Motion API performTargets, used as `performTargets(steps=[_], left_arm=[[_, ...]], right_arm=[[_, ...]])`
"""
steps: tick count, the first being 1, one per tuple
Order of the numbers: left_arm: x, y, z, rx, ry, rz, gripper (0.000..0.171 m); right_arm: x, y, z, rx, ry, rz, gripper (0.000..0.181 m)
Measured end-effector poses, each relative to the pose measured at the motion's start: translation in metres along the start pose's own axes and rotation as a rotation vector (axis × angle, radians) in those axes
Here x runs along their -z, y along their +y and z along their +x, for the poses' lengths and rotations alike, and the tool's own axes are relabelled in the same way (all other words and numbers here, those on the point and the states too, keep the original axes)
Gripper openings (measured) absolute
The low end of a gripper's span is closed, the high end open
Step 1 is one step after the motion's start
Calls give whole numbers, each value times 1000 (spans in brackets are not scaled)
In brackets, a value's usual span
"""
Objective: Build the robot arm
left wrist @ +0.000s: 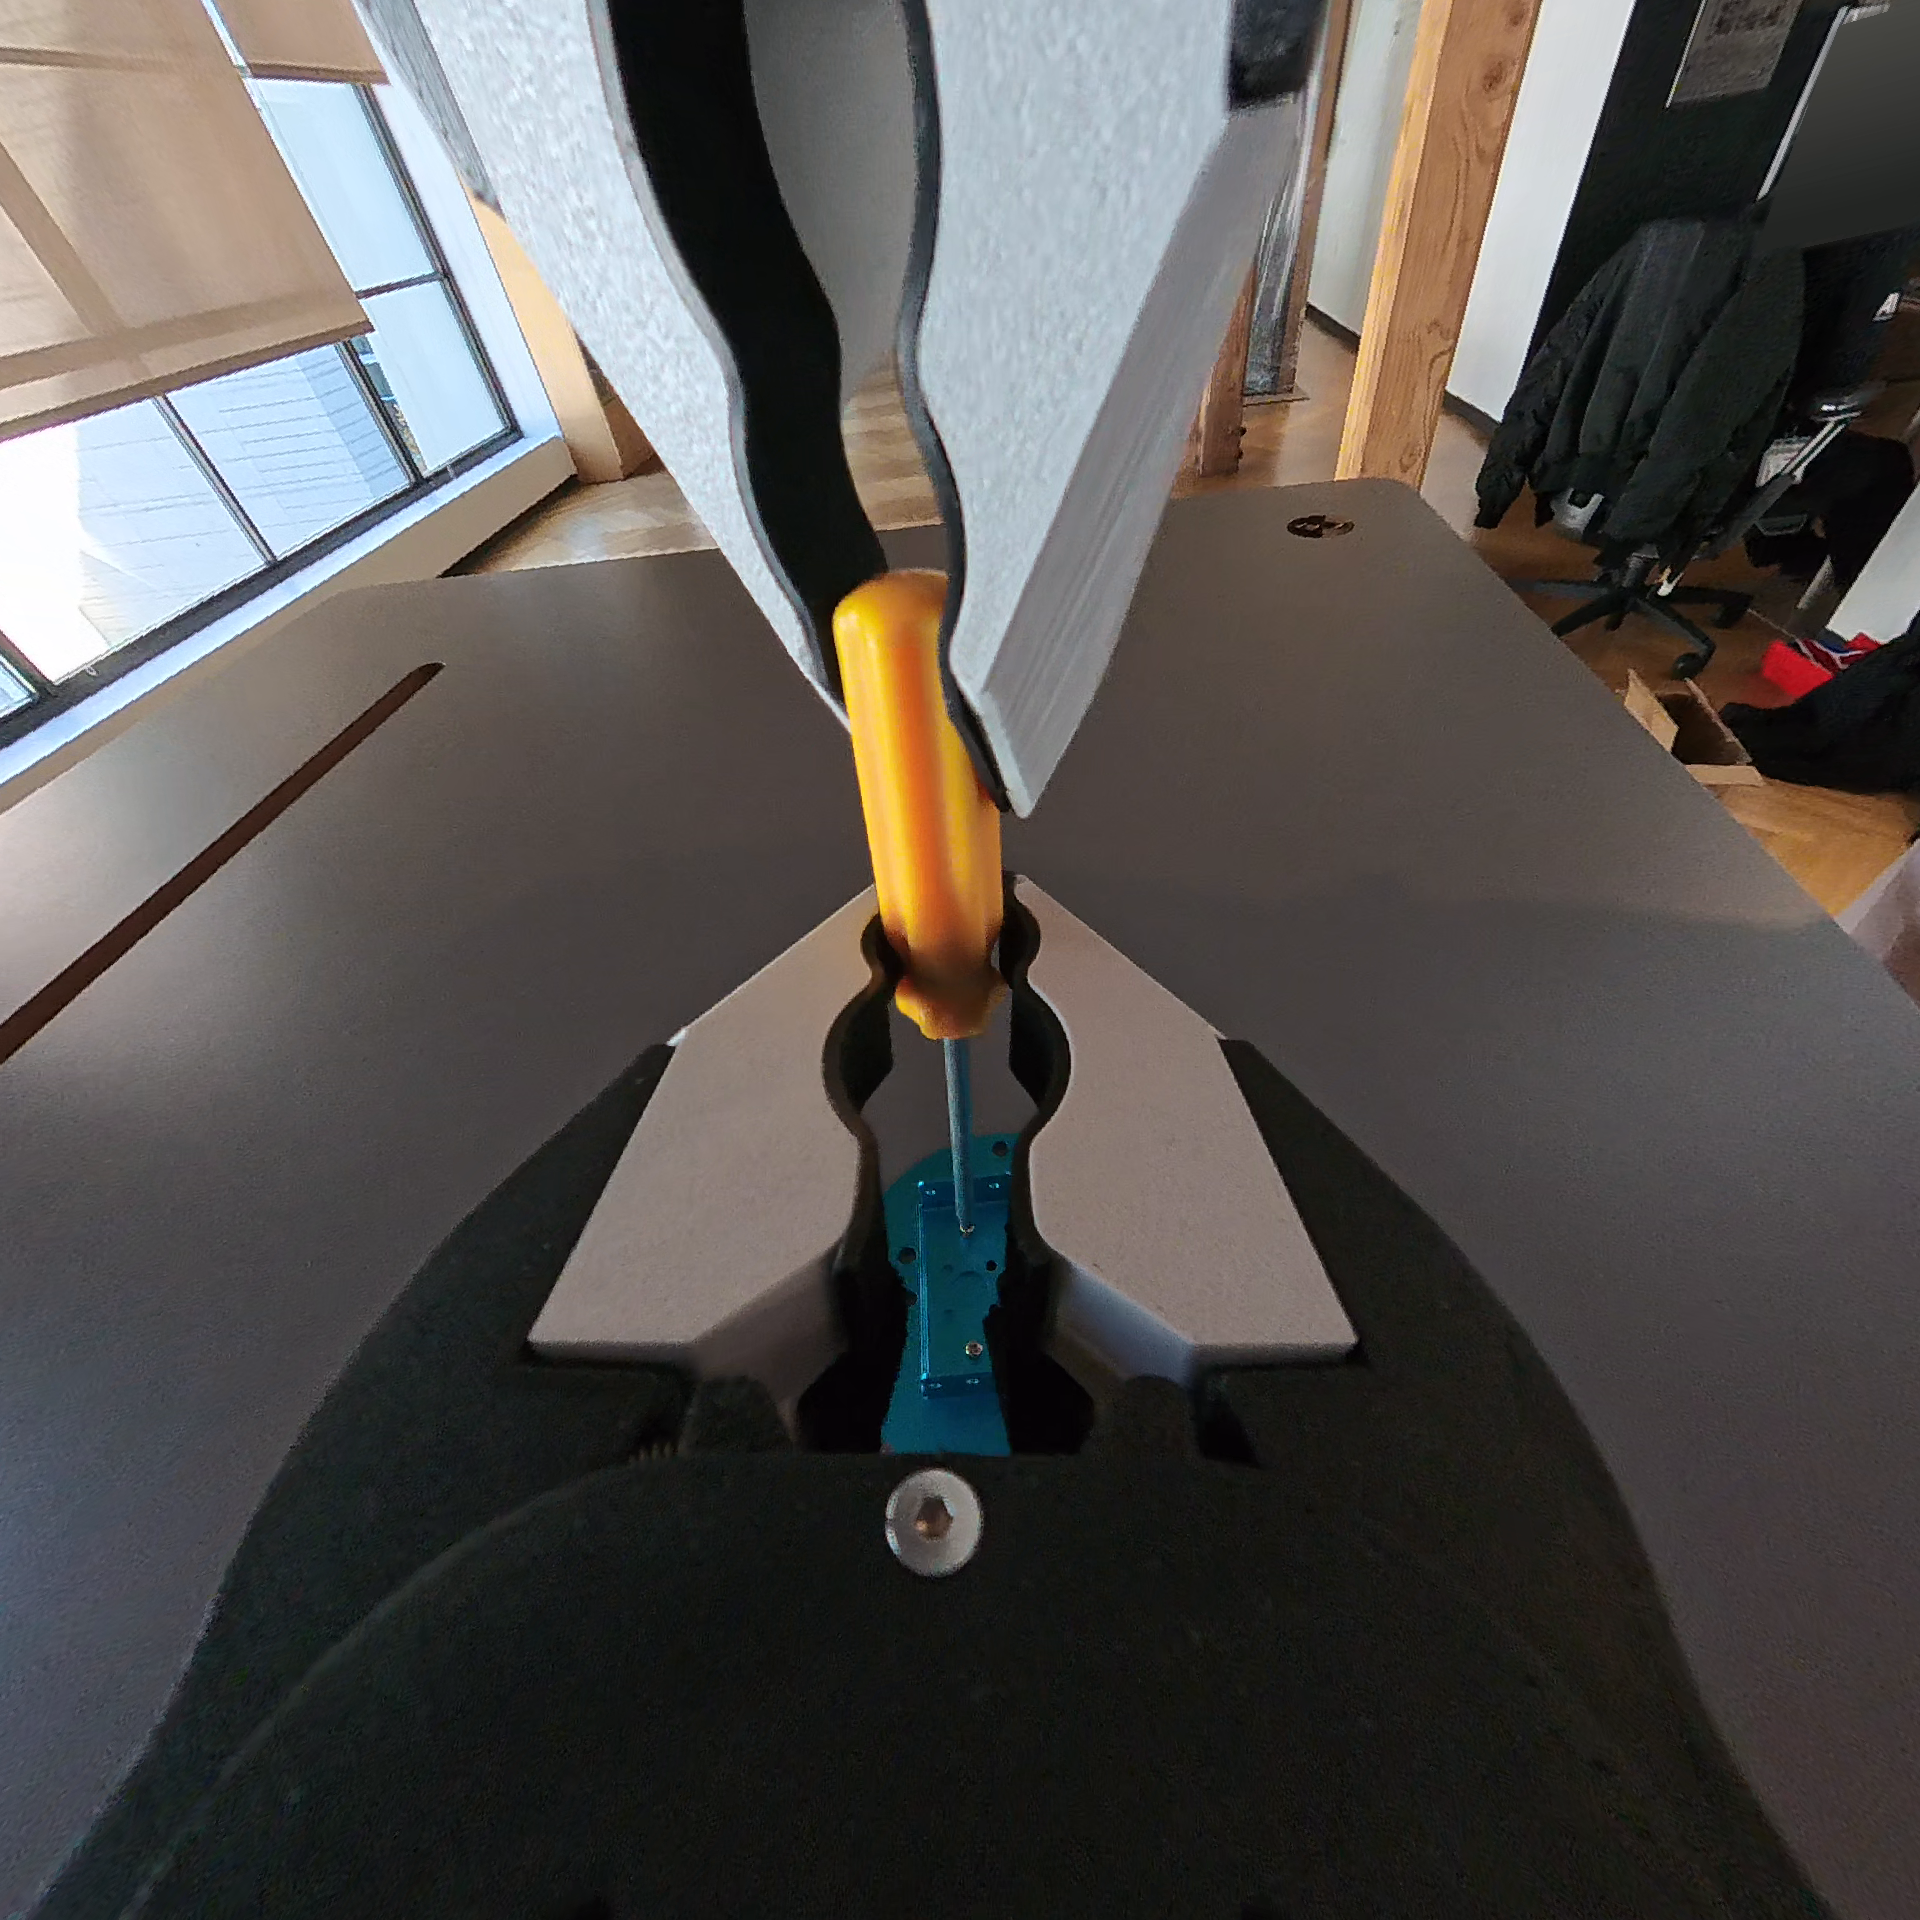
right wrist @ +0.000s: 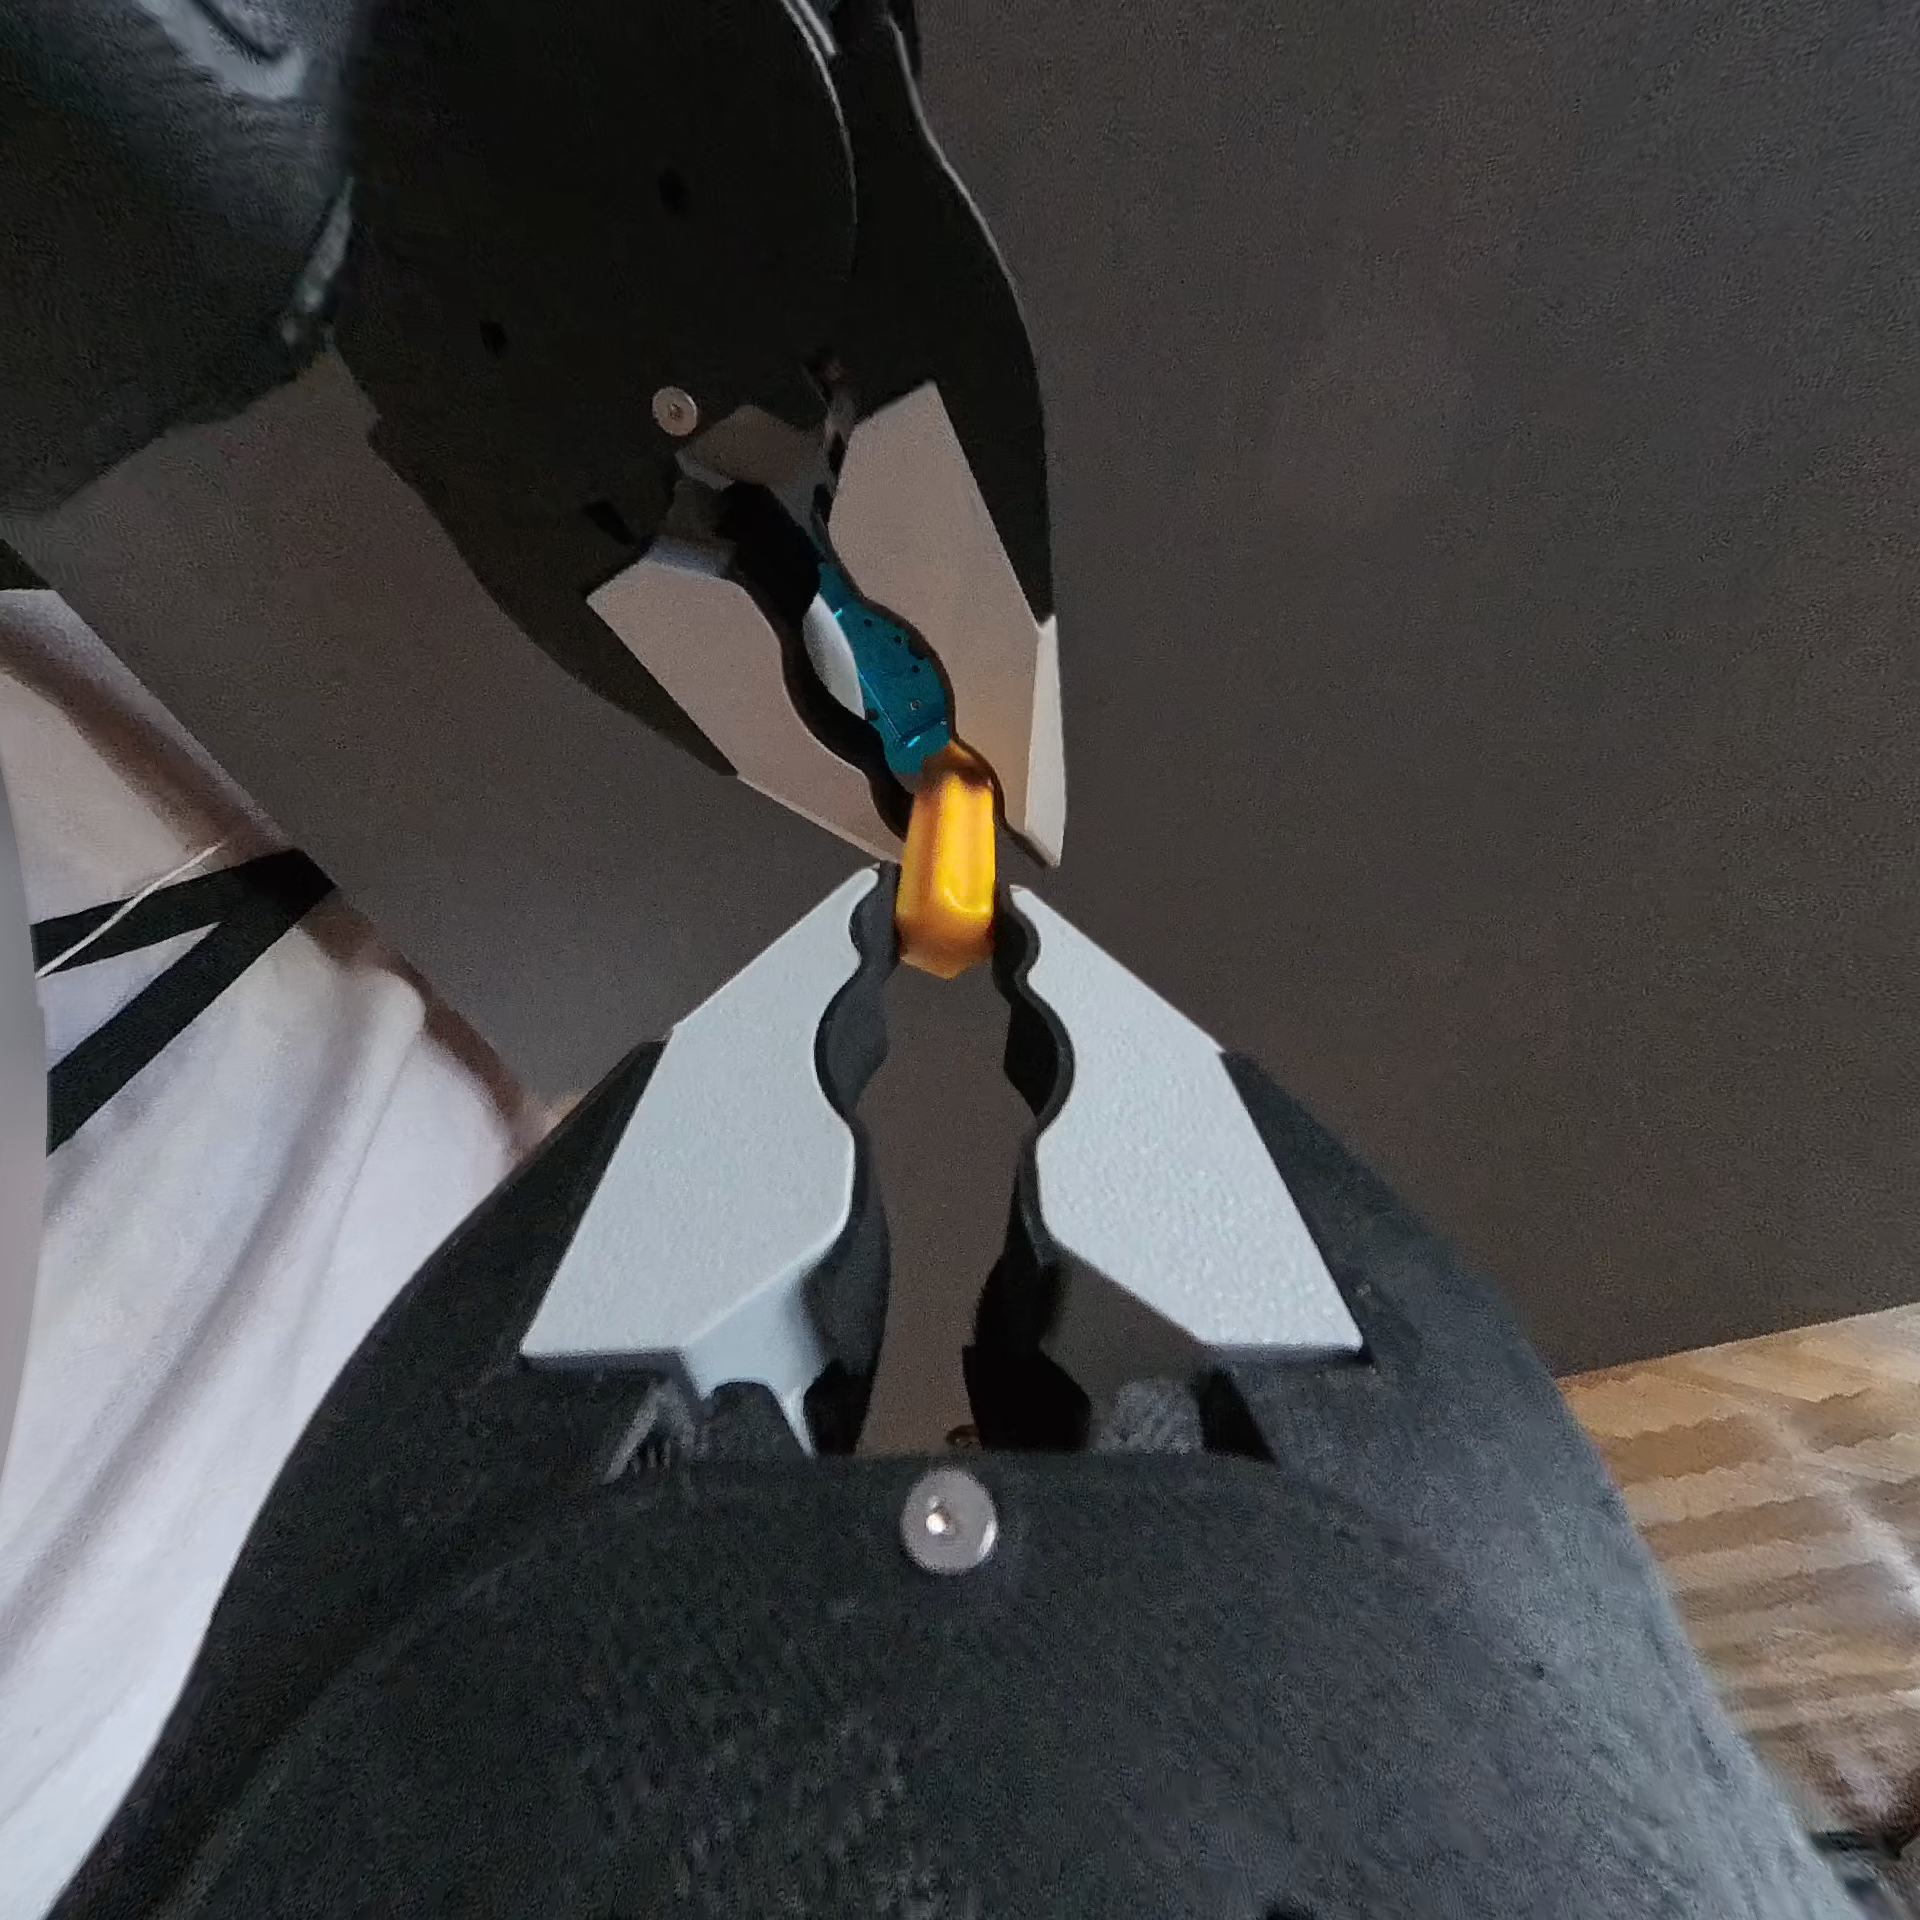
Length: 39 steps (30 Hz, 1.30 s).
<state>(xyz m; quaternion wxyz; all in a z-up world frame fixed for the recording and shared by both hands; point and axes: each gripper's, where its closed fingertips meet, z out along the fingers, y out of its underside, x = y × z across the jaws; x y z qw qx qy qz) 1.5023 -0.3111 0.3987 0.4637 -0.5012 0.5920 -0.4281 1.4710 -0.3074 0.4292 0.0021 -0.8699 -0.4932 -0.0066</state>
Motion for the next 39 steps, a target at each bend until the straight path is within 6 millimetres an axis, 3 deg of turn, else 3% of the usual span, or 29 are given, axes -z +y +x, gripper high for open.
performTargets(steps=[6, 8, 10, 13, 15, 28, 30, 33, 36, 39], left_arm=[[-1, 0, 0, 13, 20, -6, 13], [0, 0, 0, 22, 35, -1, 13], [0, 0, 2, 22, 48, -2, 13], [-1, 0, 4, 18, 63, -6, 13], [0, 0, 5, 22, 74, -3, 12], [0, 2, 4, 15, 66, -6, 13], [-1, 2, 5, 17, 78, -11, 13], [0, 2, 5, 26, 90, -8, 13], [0, 2, 6, 24, 97, -7, 13], [0, 2, 6, 21, 96, -11, 13]], right_arm=[[0, 0, 0, -31, -39, -24, 18], [-1, -2, -1, 107, -40, -19, 18], [1, -10, 0, 281, 6, 35, 35], [2, -10, -3, 508, 53, 59, 26], [1, -8, -8, 540, 27, 58, 17], [0, -12, -7, 22, -56, 63, 19], [1, -11, -10, 131, -87, 53, 19], [8, -11, -4, 374, -22, 74, 35], [16, -14, -4, 607, 43, 114, 32], [14, -10, -5, 721, 62, 85, 25]])
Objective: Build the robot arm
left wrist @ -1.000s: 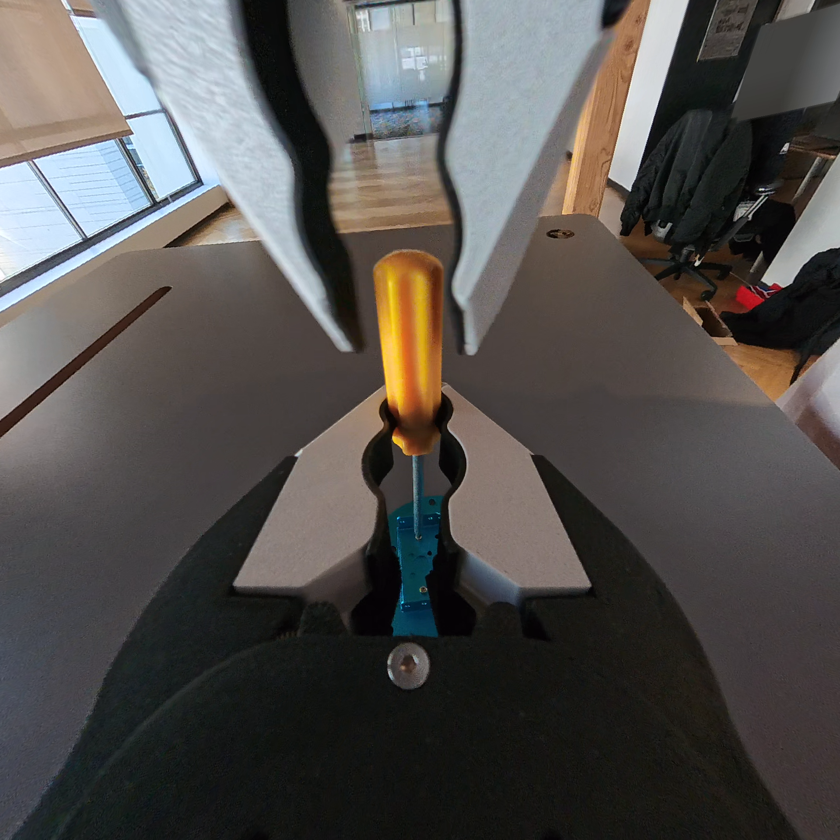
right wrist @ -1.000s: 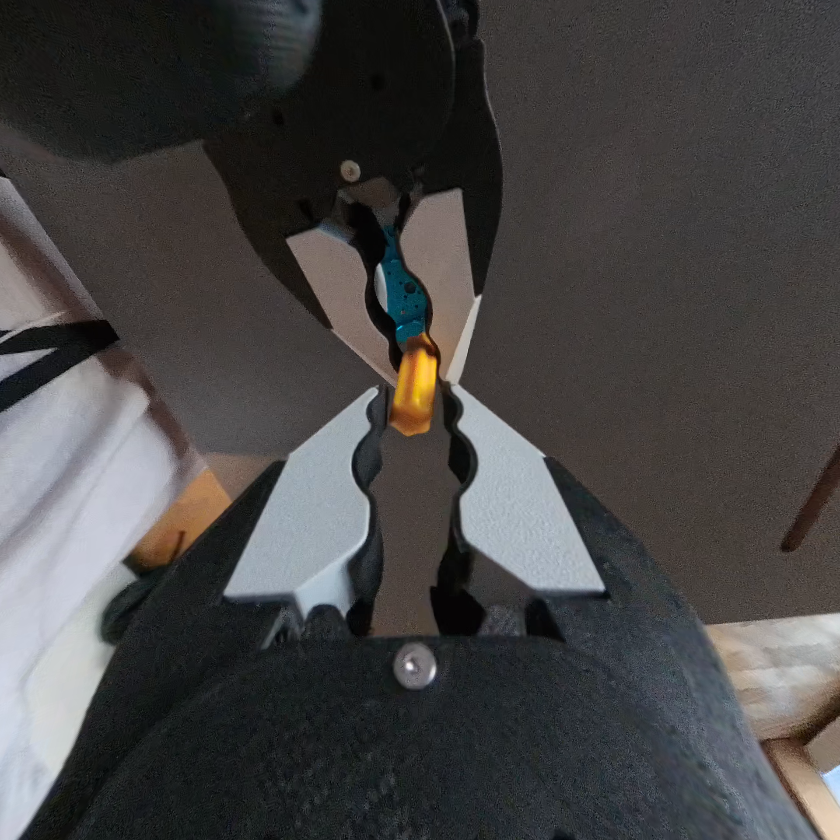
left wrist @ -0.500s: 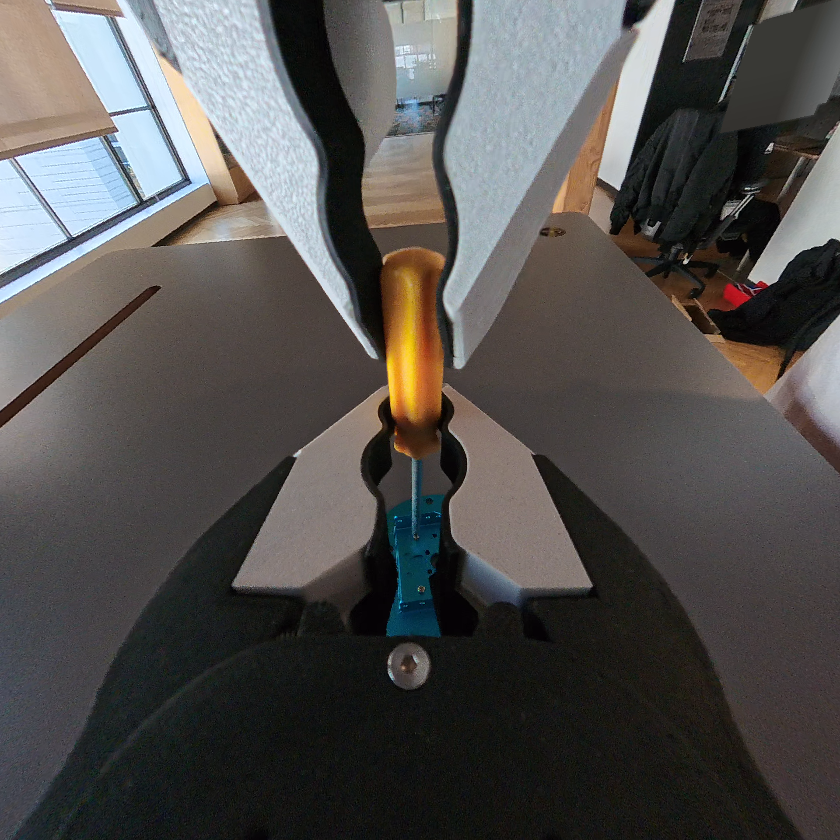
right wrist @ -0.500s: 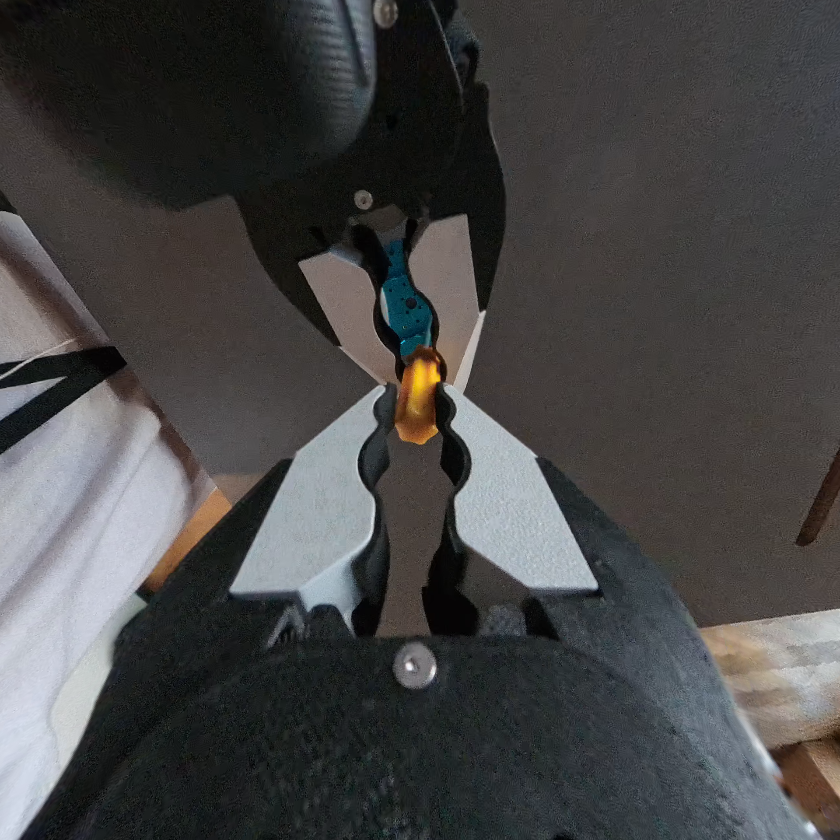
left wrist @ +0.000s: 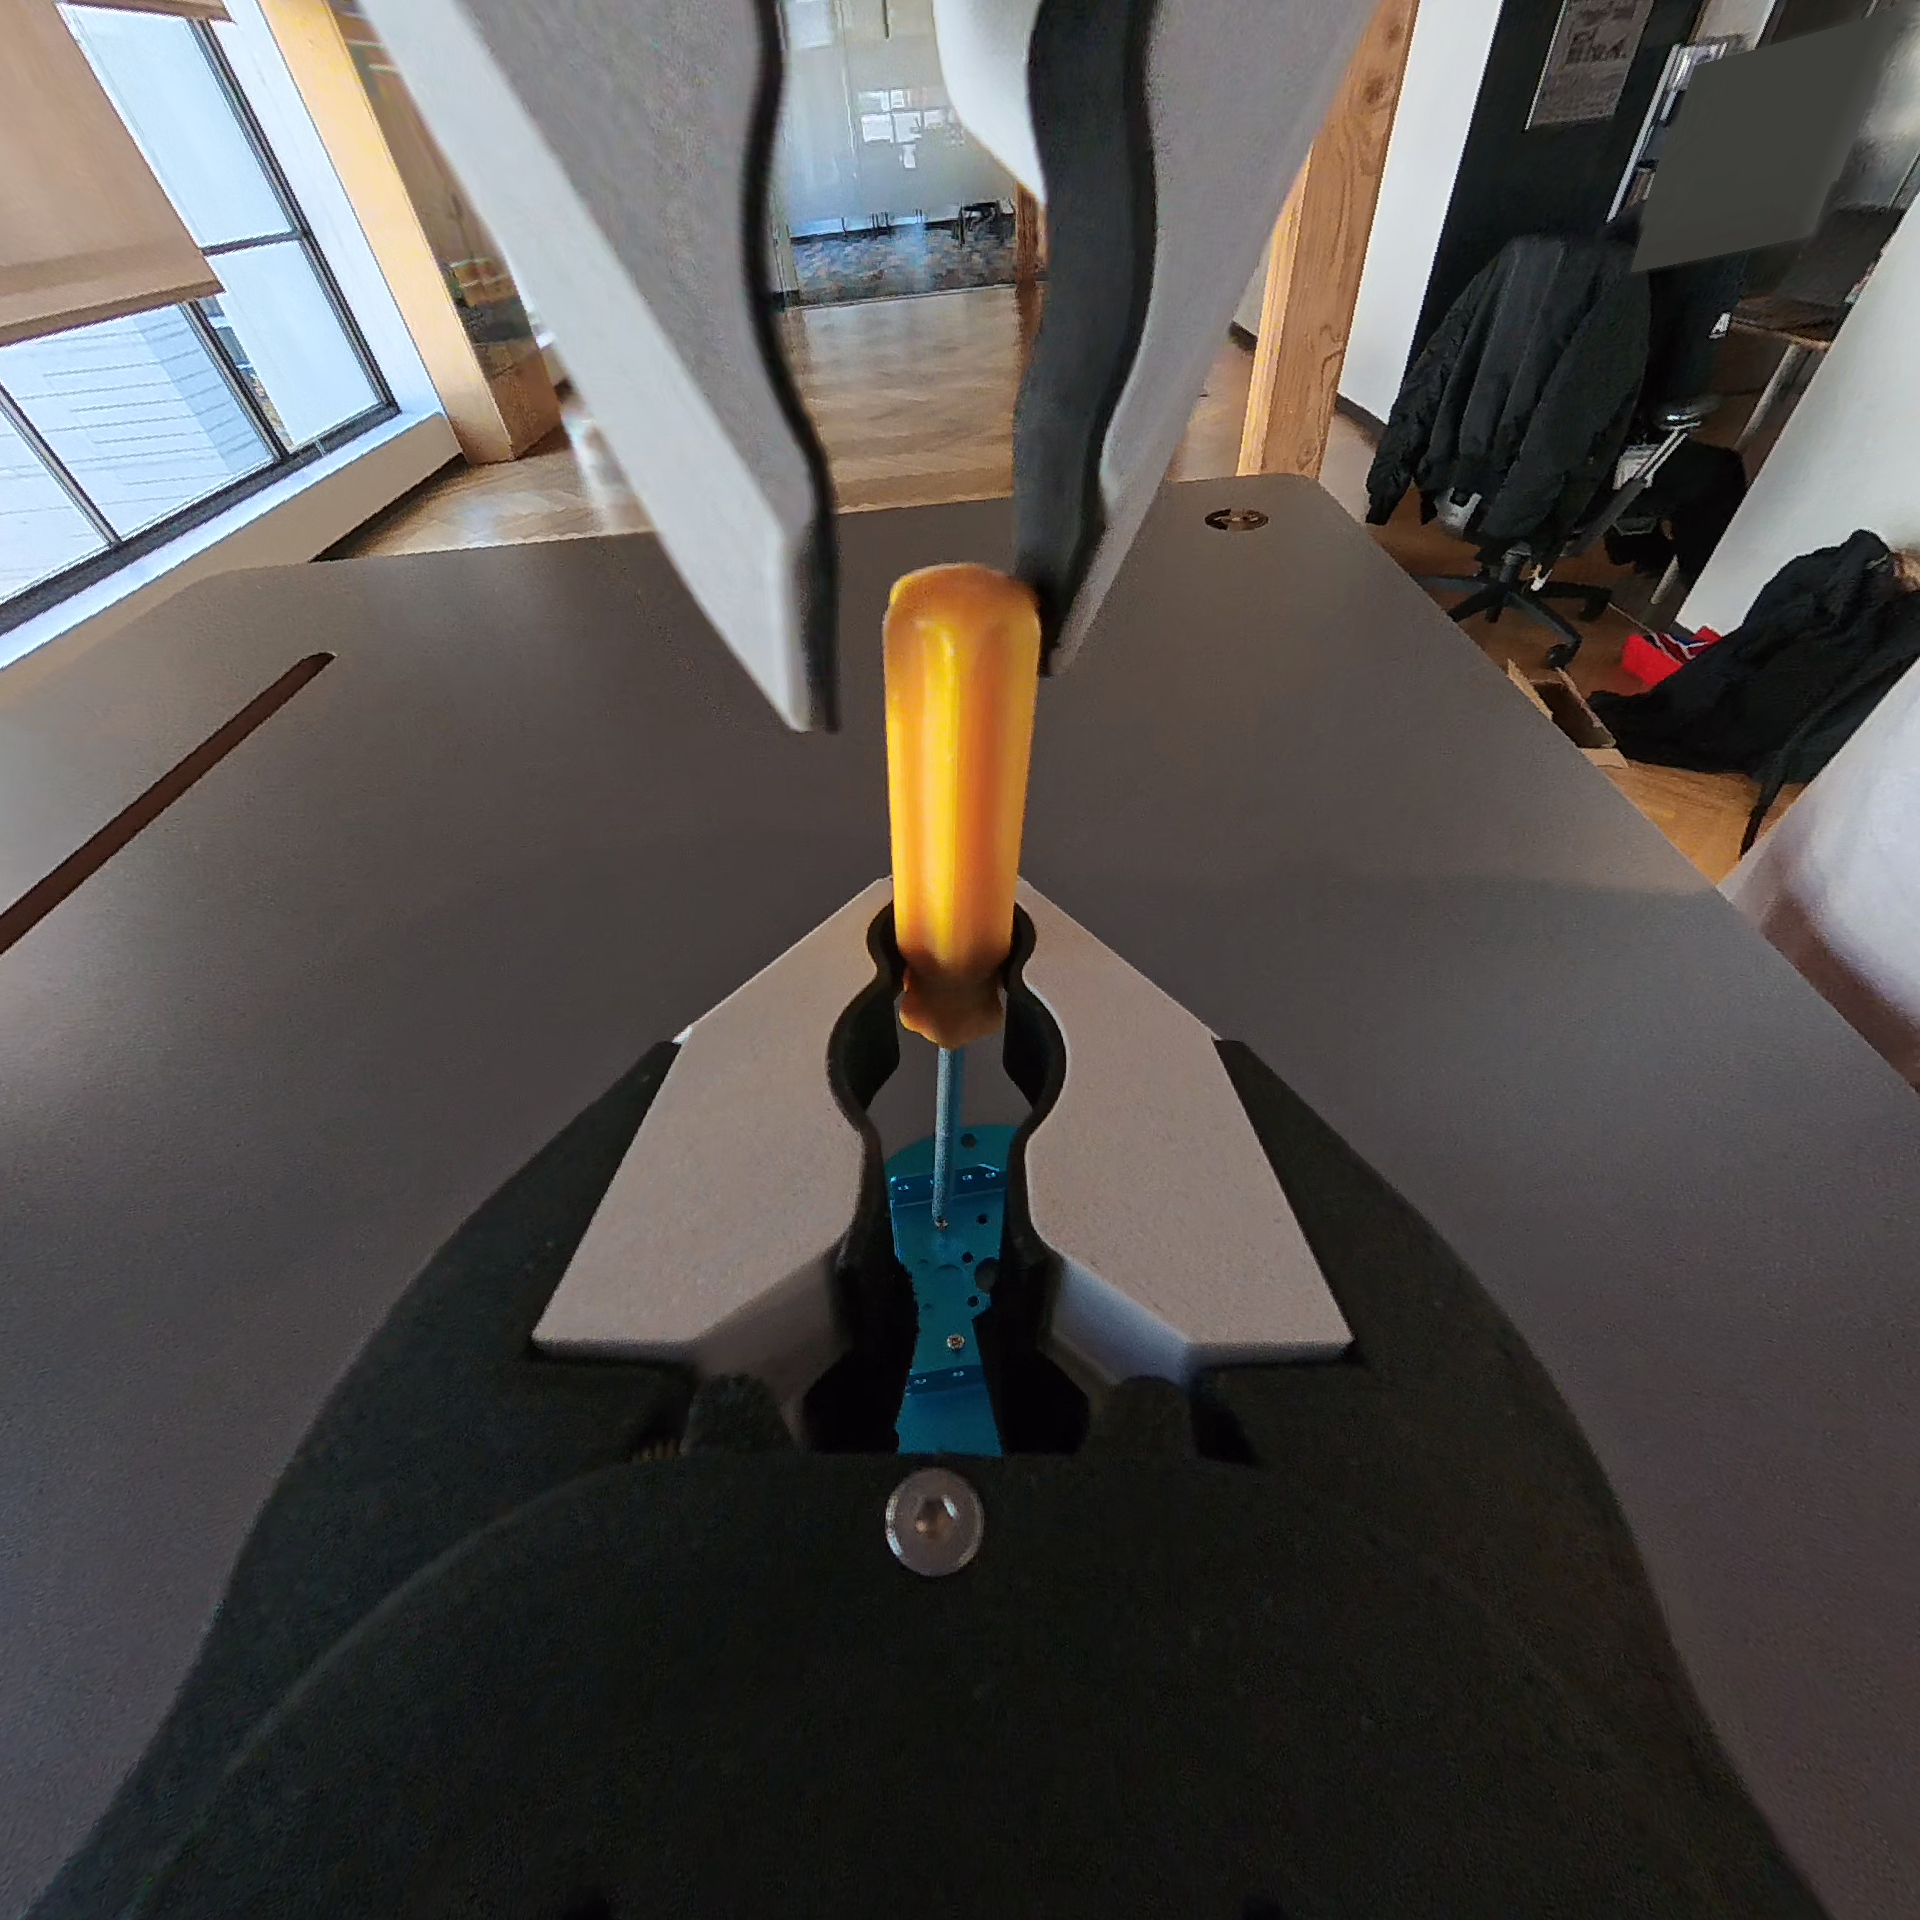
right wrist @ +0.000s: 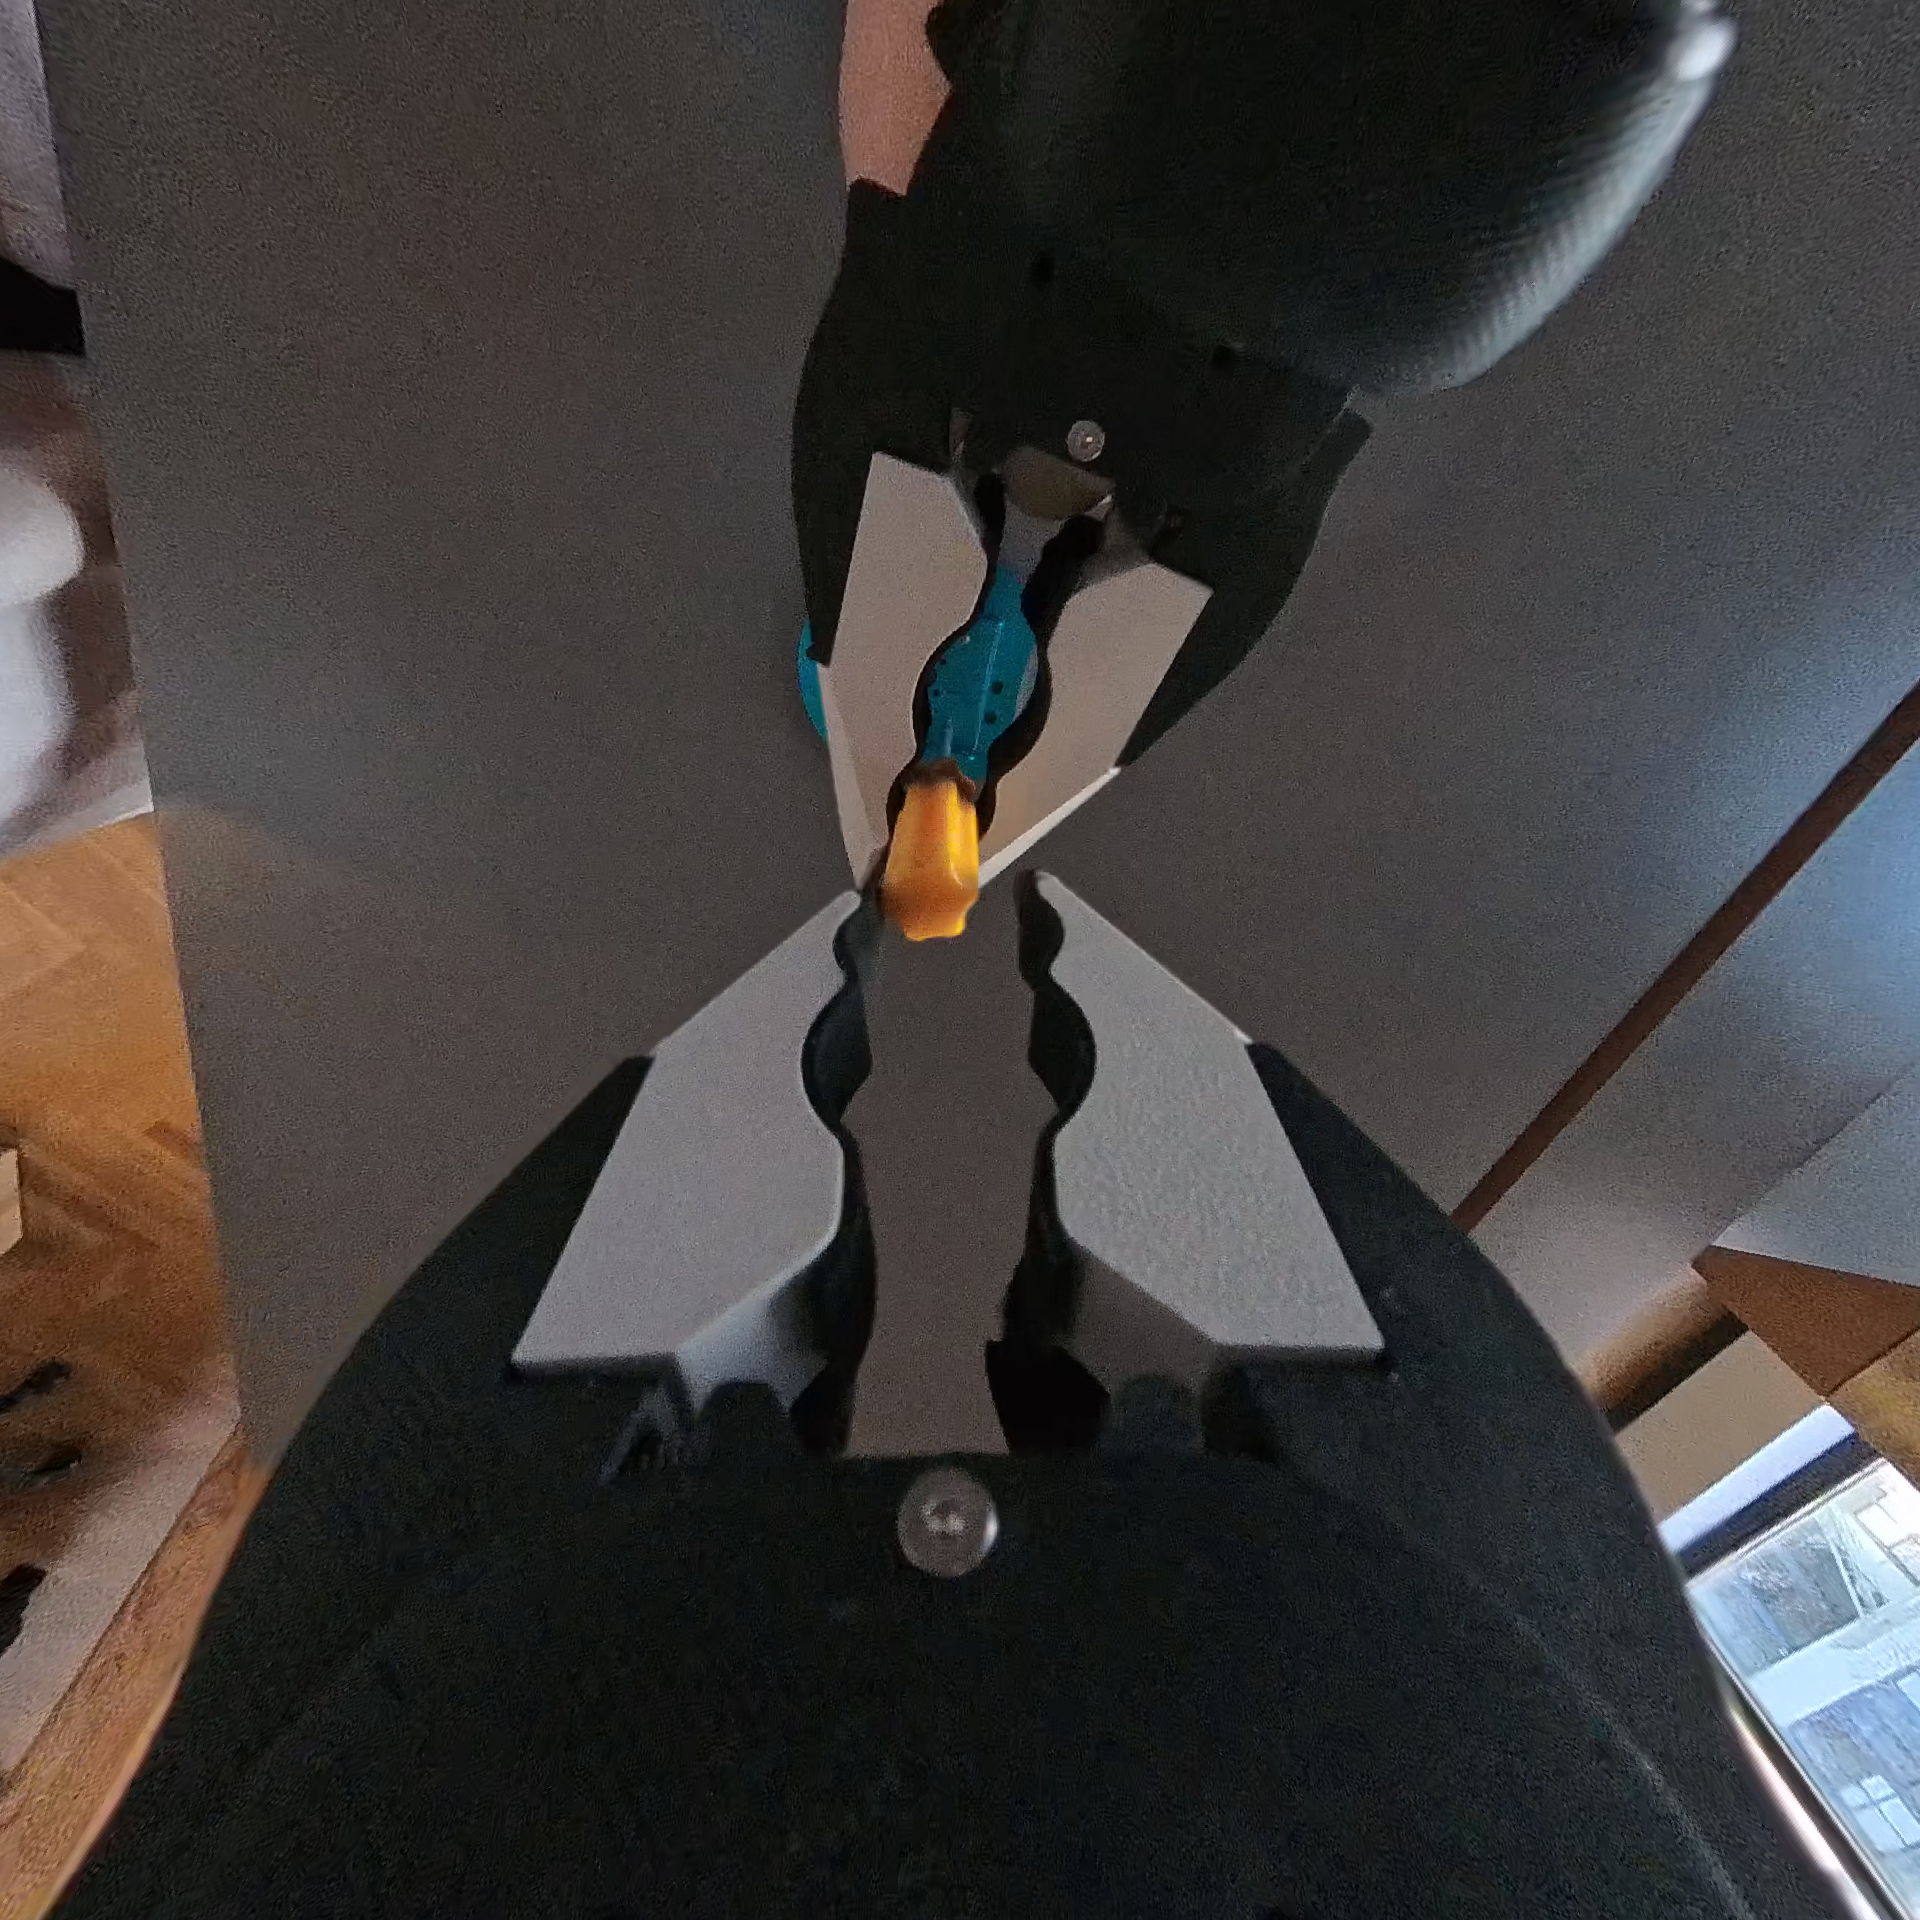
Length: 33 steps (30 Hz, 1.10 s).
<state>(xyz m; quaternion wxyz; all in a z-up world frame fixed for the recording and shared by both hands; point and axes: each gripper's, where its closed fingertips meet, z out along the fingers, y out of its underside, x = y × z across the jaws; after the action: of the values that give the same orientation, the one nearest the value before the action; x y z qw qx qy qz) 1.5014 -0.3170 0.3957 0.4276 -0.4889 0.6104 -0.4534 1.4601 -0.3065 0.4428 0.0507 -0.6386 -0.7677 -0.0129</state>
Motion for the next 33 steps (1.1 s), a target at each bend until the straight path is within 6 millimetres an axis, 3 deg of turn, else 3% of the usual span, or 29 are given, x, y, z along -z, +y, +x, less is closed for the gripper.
performTargets(steps=[5, 7, 9, 11, 13, 16, 18, 20, 22, 27, 33], left_arm=[[1, 0, 0, 0, 1, -8, 12], [-1, 3, -3, -13, -25, -29, 11], [-2, 5, -4, -41, -44, -40, 9], [-3, 6, 0, -51, -21, -45, 9], [-3, 6, 1, -60, -21, -51, 9], [-2, 6, 1, -43, -13, -42, 9], [-2, 6, 0, -36, -11, -39, 9], [-1, 6, -1, -31, -8, -38, 9], [-1, 6, 0, -25, -5, -35, 9], [-3, 9, -7, -33, -57, -58, 9], [1, 6, -9, -23, -76, -44, 21]], right_arm=[[-1, -3, -3, -103, -48, -5, 18], [-2, -2, -1, -261, -62, -18, 18], [-2, -1, -1, -553, -88, -29, 19], [-4, -3, -11, -738, -172, -26, 19], [-4, -3, -12, -679, -178, -13, 20], [-5, 0, -9, -398, -101, -21, 27], [-5, 0, -5, -231, -24, -15, 20], [-7, -3, -5, -193, -2, -18, 16], [-7, -1, -5, -266, -13, -35, 17], [-7, 3, -4, -756, -94, -34, 18], [-7, 8, -6, -765, -111, 6, 18]])
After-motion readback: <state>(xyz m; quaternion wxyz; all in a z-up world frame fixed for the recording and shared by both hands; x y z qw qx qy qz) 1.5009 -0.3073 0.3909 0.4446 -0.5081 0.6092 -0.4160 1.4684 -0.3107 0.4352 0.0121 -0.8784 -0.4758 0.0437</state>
